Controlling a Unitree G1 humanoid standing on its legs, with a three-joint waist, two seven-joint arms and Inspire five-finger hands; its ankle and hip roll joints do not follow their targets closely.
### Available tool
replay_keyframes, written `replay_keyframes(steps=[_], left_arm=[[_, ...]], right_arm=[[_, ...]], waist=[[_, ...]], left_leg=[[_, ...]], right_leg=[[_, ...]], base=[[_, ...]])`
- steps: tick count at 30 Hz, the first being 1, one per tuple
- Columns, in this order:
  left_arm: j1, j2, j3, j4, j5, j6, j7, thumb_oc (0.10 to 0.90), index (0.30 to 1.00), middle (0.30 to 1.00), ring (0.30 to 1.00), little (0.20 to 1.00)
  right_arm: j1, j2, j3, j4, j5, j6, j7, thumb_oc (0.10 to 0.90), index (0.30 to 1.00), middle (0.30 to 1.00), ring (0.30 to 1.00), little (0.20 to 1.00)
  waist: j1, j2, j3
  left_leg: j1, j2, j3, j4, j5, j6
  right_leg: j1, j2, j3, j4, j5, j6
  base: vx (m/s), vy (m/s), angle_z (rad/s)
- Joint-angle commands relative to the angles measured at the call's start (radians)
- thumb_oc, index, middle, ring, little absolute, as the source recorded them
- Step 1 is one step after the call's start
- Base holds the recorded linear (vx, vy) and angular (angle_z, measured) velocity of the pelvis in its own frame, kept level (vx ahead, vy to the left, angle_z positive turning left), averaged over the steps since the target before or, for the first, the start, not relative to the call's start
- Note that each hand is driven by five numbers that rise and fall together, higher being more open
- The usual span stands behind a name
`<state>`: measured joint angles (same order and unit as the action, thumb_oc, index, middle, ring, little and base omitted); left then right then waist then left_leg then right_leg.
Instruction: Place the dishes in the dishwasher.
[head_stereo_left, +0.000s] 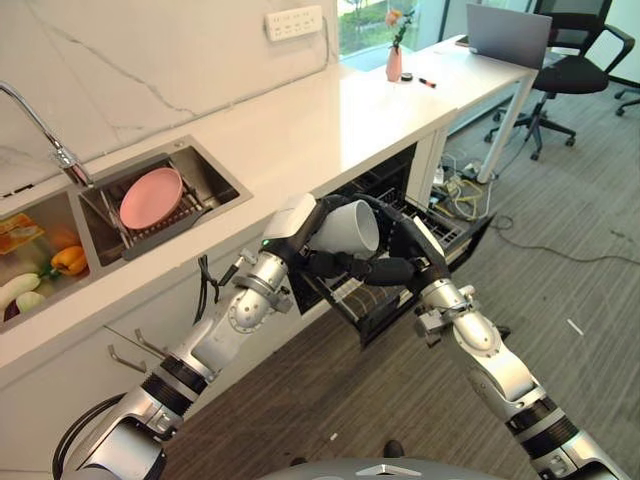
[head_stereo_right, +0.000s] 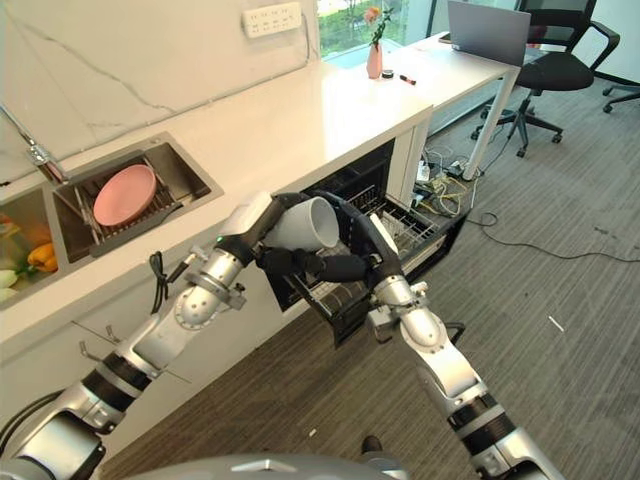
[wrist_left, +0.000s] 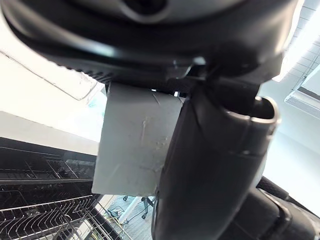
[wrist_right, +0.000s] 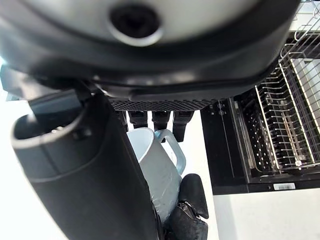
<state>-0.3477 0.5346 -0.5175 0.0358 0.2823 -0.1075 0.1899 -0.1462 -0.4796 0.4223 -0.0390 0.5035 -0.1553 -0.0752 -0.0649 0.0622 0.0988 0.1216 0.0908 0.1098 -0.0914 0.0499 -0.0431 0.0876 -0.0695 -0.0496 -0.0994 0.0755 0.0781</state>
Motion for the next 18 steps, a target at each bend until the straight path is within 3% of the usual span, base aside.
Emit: replay_keyframes(steps=[1, 8, 11, 18], left_arm=[[-0.175, -0.071, -0.171, -0.132, 0.002, -0.172, -0.040, 0.400, 0.300, 0.300, 0.300, 0.300], [-0.122, -0.085, -0.133, -0.120, -0.010, -0.163, -0.003, 0.400, 0.300, 0.300, 0.300, 0.300], [-0.070, -0.087, -0.093, -0.126, -0.039, -0.149, 0.004, 0.800, 0.900, 0.900, 0.900, 0.900], [0.035, -0.109, -0.002, -0.108, -0.117, -0.112, 0.052, 0.800, 0.900, 0.900, 0.900, 0.900]], right_arm=[[-0.253, 0.125, -0.026, -0.066, 0.061, -0.109, -0.002, 0.400, 0.300, 0.300, 0.300, 0.300], [-0.174, 0.168, -0.088, -0.081, 0.041, -0.140, -0.052, 0.400, 0.300, 0.300, 0.300, 0.300], [-0.126, 0.198, -0.123, -0.089, 0.070, -0.156, -0.074, 0.400, 0.300, 0.300, 0.300, 0.300], [-0.040, 0.261, -0.162, -0.070, 0.266, -0.194, -0.093, 0.400, 0.300, 0.300, 0.300, 0.300]], waist=[[0.007, -0.063, -0.053], [0.006, -0.061, -0.054], [0.009, -0.060, -0.054], [0.017, -0.062, -0.053]], left_leg=[[0.024, 0.023, 0.012, 0.004, -0.074, -0.038], [0.026, 0.024, 0.010, 0.004, -0.075, -0.038], [0.024, 0.023, 0.005, 0.004, -0.074, -0.038], [0.023, 0.022, -0.015, 0.004, -0.076, -0.043]], right_leg=[[0.057, -0.034, 0.005, 0.012, -0.091, 0.067], [0.060, -0.034, 0.000, 0.012, -0.092, 0.065], [0.062, -0.035, -0.005, 0.012, -0.092, 0.064], [0.072, -0.037, -0.015, 0.012, -0.106, 0.063]], base=[[-0.01, 0.001, 0.06], [0.00, 0.000, 0.01], [0.00, 0.000, 0.01], [0.00, -0.003, 0.13]])
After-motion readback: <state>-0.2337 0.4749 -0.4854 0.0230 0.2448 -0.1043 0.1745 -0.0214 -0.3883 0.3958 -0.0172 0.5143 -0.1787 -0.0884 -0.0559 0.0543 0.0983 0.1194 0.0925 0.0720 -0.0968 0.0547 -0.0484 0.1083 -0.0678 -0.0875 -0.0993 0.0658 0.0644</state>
